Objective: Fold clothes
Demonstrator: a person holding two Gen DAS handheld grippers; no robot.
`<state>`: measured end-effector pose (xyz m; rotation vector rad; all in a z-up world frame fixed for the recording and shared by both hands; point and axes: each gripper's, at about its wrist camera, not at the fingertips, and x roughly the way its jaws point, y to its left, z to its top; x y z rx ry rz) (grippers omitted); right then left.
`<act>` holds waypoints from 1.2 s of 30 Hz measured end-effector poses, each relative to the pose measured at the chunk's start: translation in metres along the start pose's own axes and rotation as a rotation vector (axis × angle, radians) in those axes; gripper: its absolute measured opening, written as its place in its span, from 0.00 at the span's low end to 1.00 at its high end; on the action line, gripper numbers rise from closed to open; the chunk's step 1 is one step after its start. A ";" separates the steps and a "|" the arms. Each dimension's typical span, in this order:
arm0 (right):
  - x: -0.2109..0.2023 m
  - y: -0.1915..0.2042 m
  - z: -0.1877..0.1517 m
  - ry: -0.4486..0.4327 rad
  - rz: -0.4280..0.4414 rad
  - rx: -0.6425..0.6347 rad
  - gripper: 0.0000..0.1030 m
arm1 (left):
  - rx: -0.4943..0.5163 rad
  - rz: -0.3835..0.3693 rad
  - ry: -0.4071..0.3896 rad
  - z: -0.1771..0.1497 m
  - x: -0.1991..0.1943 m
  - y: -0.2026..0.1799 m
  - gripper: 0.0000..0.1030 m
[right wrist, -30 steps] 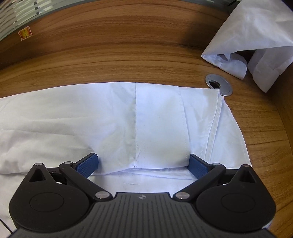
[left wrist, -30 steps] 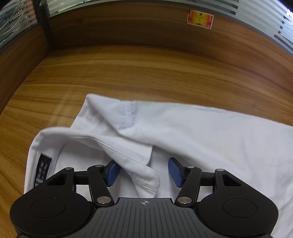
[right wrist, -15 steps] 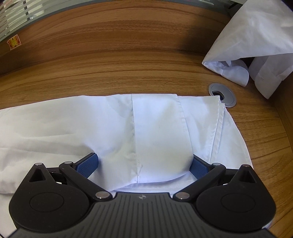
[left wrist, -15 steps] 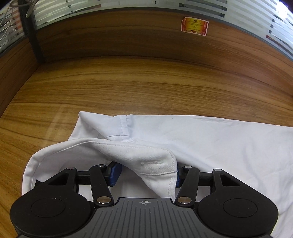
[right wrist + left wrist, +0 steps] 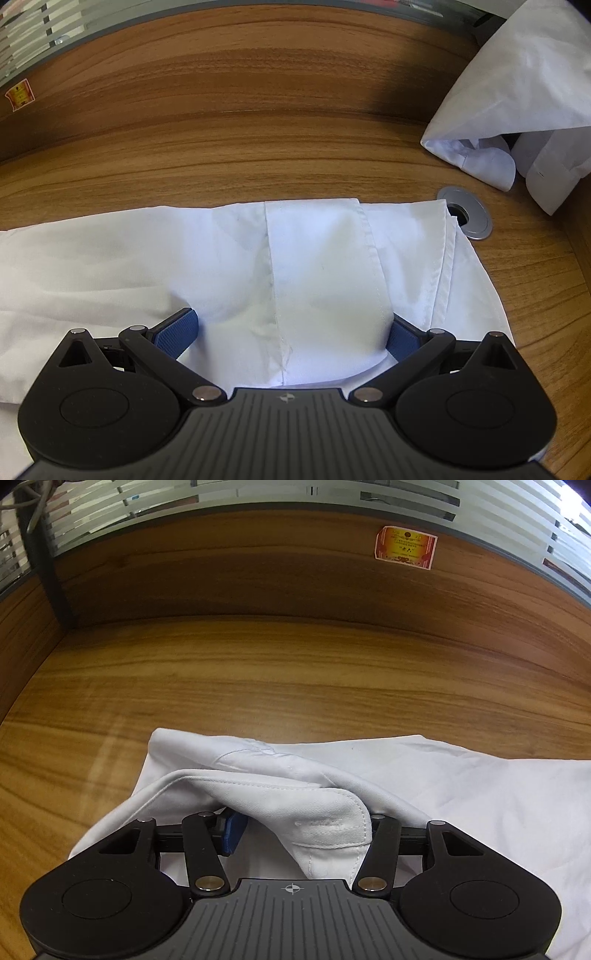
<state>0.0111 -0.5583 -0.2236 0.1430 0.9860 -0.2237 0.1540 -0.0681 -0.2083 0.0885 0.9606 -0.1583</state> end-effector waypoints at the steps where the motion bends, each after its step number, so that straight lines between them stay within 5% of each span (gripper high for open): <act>1: 0.001 0.001 0.001 -0.001 0.000 0.001 1.00 | 0.003 -0.002 -0.002 0.003 0.002 0.000 0.54; 36: 0.061 0.028 0.086 -0.064 -0.046 0.056 1.00 | 0.075 -0.049 -0.079 0.109 0.083 -0.007 0.54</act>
